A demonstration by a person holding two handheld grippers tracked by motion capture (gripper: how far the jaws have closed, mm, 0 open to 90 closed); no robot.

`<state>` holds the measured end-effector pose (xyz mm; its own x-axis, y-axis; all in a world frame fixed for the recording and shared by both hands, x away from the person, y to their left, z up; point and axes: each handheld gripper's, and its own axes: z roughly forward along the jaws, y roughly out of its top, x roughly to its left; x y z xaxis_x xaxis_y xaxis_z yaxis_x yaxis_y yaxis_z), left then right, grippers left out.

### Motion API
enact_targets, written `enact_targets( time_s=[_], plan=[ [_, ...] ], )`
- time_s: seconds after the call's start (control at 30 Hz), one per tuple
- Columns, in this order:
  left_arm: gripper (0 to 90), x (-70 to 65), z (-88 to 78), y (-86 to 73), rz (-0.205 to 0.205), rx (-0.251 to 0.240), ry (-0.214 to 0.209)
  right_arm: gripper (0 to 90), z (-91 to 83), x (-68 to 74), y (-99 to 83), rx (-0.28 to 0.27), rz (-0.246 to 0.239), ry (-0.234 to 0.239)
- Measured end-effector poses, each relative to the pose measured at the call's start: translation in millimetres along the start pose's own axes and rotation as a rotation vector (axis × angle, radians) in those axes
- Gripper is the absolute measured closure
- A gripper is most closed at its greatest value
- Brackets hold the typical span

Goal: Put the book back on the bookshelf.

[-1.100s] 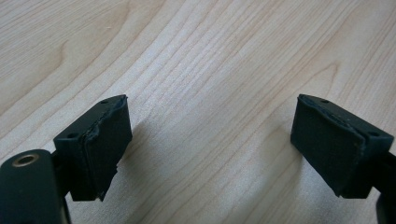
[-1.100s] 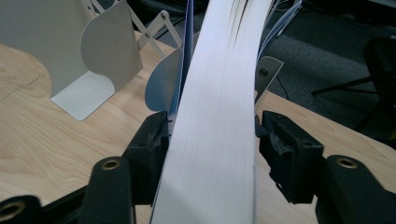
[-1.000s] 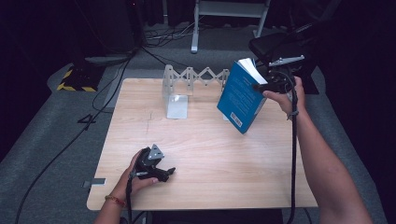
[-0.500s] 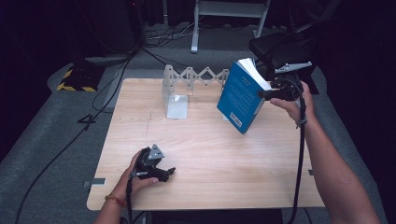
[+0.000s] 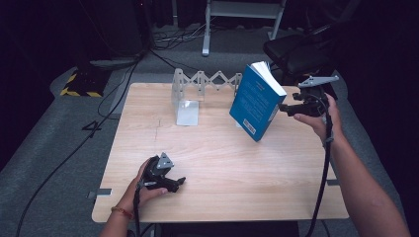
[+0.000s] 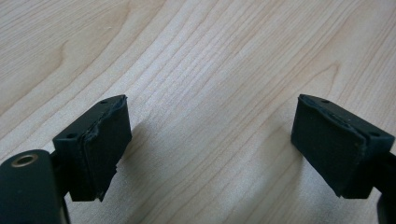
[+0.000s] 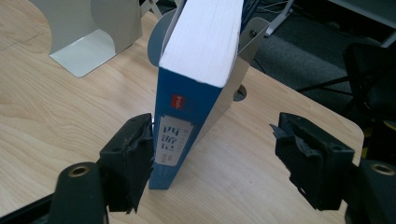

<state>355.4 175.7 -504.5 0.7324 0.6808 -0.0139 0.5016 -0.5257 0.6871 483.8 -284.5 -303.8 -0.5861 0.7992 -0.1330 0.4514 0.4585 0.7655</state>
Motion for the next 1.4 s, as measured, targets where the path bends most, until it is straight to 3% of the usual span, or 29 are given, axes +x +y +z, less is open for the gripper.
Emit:
enact_targets(
  time_s=[0.5,0.73,1.13,1.2,1.33,1.4],
  plan=[
    [12.2,-0.1,0.2,0.3,-0.004,0.003,-0.004,26.8,-13.5,6.0,-40.8,0.010,-0.064,0.008],
    [11.8,-0.3,0.6,0.6,-0.007,0.004,-0.004,25.9,-13.7,9.2,-64.2,0.031,-0.108,-0.014],
    [11.8,-0.3,0.6,0.6,-0.007,0.005,-0.004,25.5,-6.6,10.9,-111.8,0.051,-0.130,-0.010],
    [11.8,-0.3,0.6,0.6,-0.007,0.005,-0.004,25.4,-4.1,11.0,-124.0,0.058,-0.162,-0.014],
    [11.8,-0.3,0.6,0.6,-0.007,0.004,-0.004,25.4,0.3,9.0,-149.7,0.076,-0.171,0.001],
    [11.8,-0.3,0.6,0.6,-0.007,0.004,-0.004,25.2,0.4,8.7,-153.1,0.079,-0.174,-0.001]
  ],
)
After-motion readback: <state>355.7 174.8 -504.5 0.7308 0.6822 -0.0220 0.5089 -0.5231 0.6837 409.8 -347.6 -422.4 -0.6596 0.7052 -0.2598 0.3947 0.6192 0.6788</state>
